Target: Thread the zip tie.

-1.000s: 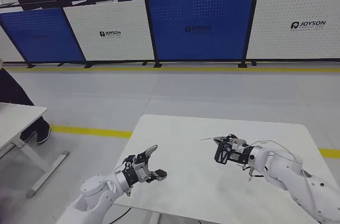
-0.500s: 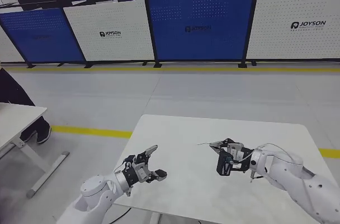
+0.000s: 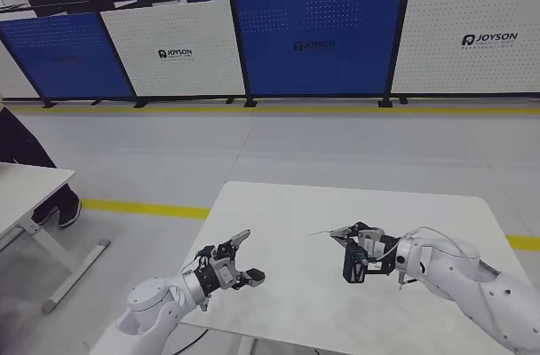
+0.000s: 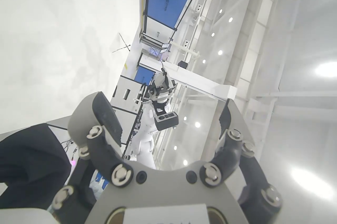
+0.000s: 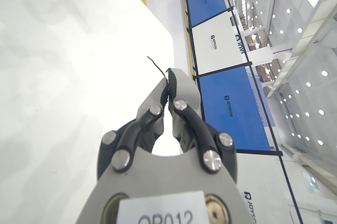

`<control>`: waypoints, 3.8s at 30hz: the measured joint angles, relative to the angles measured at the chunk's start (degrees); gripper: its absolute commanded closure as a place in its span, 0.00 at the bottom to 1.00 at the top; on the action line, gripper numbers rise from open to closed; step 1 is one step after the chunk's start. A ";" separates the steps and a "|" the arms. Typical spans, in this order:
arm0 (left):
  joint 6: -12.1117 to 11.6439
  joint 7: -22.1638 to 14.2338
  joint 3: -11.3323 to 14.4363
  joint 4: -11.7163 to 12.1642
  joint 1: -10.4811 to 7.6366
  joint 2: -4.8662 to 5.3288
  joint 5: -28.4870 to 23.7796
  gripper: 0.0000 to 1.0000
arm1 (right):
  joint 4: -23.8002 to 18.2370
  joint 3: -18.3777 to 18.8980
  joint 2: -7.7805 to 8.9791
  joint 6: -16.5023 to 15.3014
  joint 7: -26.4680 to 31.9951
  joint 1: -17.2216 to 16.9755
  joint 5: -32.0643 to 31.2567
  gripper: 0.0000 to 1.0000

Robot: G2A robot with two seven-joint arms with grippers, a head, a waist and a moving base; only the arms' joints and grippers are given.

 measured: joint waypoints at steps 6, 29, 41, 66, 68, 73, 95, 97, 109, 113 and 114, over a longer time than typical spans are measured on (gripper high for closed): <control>0.00 0.00 0.00 0.00 0.00 0.00 0.00 0.00 | 0.00 0.00 0.00 0.00 0.00 0.00 0.00 1.00; -0.04 0.04 0.02 -0.04 -0.04 -0.01 -0.01 0.00 | -1.29 -7.10 -1.82 2.12 5.89 5.56 0.00 1.00; 0.00 9.83 6.82 -0.17 -5.62 0.03 -5.33 0.00 | -1.29 -7.10 -1.82 2.12 5.90 5.57 0.00 1.00; -2.53 21.44 15.66 1.53 -12.75 -1.11 -2.74 0.00 | -1.29 -7.10 -1.82 2.12 5.90 5.57 0.00 1.00; -2.04 22.16 16.85 2.66 -14.08 -1.42 -3.36 0.00 | -1.29 -7.10 -1.82 2.12 5.90 5.57 0.00 1.00; -1.51 23.32 17.76 5.55 -16.09 -1.87 -4.71 0.00 | -1.29 -7.10 -1.82 2.12 5.90 5.57 0.00 1.00; -1.59 23.37 17.73 5.55 -16.07 -1.87 -4.68 0.00 | -1.29 -7.10 -1.82 2.12 5.90 5.57 0.00 1.00; -1.59 23.37 17.73 5.55 -16.07 -1.87 -4.68 0.00 | -1.29 -7.10 -1.82 2.12 5.90 5.57 0.00 1.00; -1.59 23.37 17.73 5.55 -16.07 -1.87 -4.68 0.00 | -1.29 -7.10 -1.82 2.12 5.90 5.57 0.00 1.00; -1.59 23.37 17.73 5.55 -16.07 -1.87 -4.68 0.00 | -1.29 -7.10 -1.82 2.12 5.90 5.57 0.00 1.00; -1.59 23.37 17.73 5.55 -16.07 -1.87 -4.68 0.00 | -1.29 -7.10 -1.82 2.12 5.90 5.57 0.00 1.00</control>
